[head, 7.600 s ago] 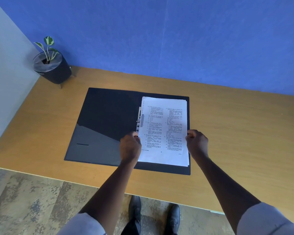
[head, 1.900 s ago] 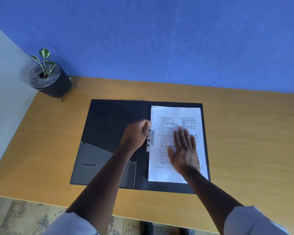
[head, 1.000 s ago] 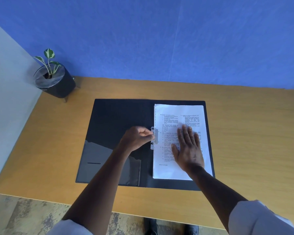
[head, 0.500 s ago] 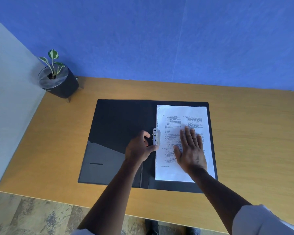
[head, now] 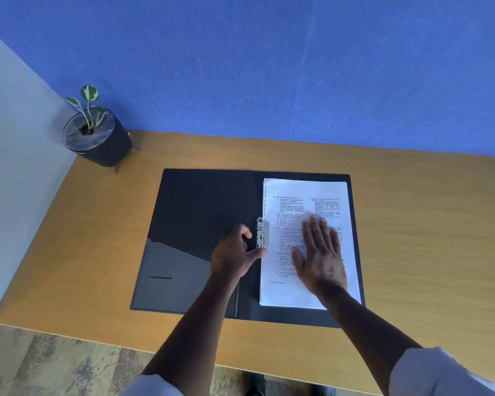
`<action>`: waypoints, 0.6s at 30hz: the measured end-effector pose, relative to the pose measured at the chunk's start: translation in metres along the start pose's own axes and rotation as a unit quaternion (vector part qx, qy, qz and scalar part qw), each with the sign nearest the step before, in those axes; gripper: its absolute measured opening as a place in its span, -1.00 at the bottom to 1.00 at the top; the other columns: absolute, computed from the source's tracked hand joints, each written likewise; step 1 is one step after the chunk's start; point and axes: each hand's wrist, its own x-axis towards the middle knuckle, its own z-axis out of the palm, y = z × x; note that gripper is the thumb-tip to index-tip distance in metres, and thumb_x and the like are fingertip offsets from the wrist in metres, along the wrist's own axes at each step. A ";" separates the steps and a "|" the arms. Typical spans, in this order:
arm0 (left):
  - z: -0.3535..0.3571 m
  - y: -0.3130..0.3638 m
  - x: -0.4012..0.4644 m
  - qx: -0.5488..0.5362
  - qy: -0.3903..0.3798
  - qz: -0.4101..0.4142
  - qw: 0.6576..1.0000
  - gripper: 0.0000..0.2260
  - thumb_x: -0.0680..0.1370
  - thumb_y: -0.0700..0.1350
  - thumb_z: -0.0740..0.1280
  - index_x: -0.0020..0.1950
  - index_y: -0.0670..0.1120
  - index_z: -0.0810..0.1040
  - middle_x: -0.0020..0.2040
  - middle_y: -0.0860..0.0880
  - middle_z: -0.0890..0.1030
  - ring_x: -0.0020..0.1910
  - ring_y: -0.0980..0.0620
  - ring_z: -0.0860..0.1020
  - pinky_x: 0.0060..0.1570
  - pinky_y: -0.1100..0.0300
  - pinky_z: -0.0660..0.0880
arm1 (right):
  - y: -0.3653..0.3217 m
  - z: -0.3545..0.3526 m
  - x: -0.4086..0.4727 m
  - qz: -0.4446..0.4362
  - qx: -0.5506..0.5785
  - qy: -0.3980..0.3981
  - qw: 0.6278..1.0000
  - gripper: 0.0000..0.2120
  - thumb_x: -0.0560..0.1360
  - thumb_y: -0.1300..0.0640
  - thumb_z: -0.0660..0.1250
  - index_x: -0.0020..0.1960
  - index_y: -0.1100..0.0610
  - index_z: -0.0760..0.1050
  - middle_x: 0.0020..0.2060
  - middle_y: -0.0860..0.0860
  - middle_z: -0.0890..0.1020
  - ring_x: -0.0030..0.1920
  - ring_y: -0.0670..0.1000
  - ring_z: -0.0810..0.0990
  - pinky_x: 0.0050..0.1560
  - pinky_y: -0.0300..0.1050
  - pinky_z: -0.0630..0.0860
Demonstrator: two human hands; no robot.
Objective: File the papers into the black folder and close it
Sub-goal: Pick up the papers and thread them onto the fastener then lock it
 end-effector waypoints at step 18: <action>-0.002 -0.003 -0.002 -0.050 -0.005 0.005 0.999 -0.65 0.33 0.14 0.54 -0.01 0.09 0.49 -0.22 0.09 0.53 -0.30 0.12 0.51 -0.34 0.23 0.37 | -0.001 -0.001 0.000 0.001 -0.002 -0.003 1.000 -0.35 0.64 -0.14 0.05 0.62 0.18 0.09 0.61 0.15 0.10 0.63 0.15 -0.01 0.59 0.18 0.02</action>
